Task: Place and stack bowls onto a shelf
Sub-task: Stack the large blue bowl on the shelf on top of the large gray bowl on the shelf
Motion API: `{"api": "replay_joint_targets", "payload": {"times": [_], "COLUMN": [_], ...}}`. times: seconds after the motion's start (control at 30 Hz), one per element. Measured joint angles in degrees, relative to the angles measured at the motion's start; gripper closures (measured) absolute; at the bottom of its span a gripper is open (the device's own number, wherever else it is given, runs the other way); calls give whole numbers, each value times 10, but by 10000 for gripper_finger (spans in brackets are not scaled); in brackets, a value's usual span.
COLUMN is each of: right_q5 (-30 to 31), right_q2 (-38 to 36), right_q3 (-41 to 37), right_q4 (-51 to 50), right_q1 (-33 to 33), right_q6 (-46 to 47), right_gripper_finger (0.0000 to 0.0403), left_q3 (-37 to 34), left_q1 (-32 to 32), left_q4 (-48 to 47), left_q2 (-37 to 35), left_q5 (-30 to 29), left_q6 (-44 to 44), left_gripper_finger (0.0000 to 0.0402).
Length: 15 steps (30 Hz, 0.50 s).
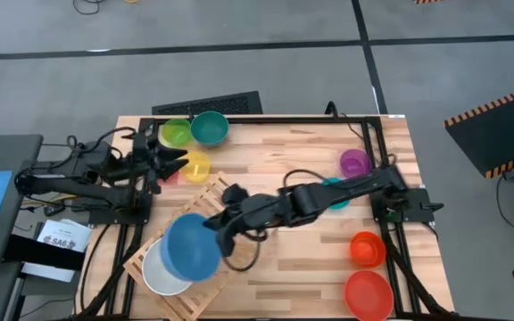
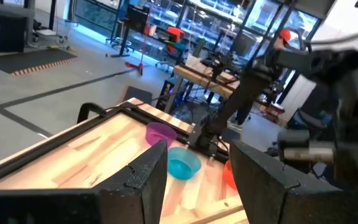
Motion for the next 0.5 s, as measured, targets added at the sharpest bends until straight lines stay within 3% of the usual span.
{"api": "replay_joint_targets", "payload": {"times": [0.23,0.5], "right_q5": [-3,-44], "right_q2": [83,119], "right_q3": [94,105], "right_q4": [-9,3], "right_q1": [0,0], "right_q6": [2,2], "right_gripper_finger": [362,348], "left_q3": [0,0], "left_q1": [0,0], "left_q4": [-10,-10], "left_q2": [-30,-29], "left_q5": [0,-1], "left_q6": [-20,-49], "left_gripper_finger": [244,244]}}
